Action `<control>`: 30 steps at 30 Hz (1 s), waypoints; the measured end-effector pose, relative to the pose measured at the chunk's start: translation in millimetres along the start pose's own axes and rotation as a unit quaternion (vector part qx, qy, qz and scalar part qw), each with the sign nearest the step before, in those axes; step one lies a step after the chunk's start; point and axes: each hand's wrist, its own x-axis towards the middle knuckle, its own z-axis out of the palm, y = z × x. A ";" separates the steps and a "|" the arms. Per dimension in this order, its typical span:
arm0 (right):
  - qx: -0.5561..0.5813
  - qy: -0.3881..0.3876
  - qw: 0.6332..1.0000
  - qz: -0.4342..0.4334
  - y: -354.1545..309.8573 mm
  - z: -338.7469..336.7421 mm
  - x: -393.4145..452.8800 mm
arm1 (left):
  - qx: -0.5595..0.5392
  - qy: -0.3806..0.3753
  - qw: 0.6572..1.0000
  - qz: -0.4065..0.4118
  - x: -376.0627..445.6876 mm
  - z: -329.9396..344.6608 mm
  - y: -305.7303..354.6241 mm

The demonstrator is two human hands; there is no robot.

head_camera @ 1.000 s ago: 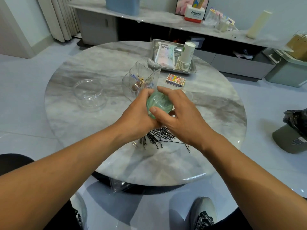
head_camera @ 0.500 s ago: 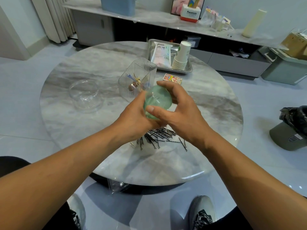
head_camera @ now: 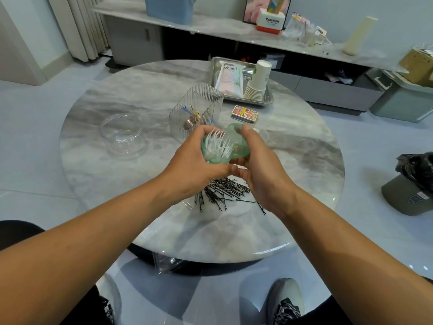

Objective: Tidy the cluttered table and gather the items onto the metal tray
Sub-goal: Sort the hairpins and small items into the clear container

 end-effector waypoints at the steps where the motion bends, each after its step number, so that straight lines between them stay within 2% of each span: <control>1: -0.010 -0.005 1.000 -0.013 0.6 1.3 -0.2 | 0.011 -0.001 1.000 0.004 0.0 0.8 0.3; 7: -0.125 -0.024 0.987 -0.094 3.4 1.4 -3.4 | 0.062 -0.012 0.998 0.011 -1.7 1.1 -0.8; 11: -0.221 -0.027 0.963 -0.152 7.7 -0.5 -8.1 | 0.092 -0.014 0.996 0.013 -0.6 0.2 -2.1; 19: -0.354 -0.032 0.910 -0.215 14.1 0.6 -12.2 | 0.082 -0.028 0.996 0.008 0.0 0.8 -4.4; 25: -0.369 -0.029 0.901 -0.228 16.4 0.7 -9.7 | 0.083 -0.030 0.996 0.003 -0.9 0.4 -2.7; 30: -0.359 -0.076 0.909 -0.198 13.0 -2.4 -8.5 | 0.118 -0.040 0.992 0.023 -4.3 -2.9 2.9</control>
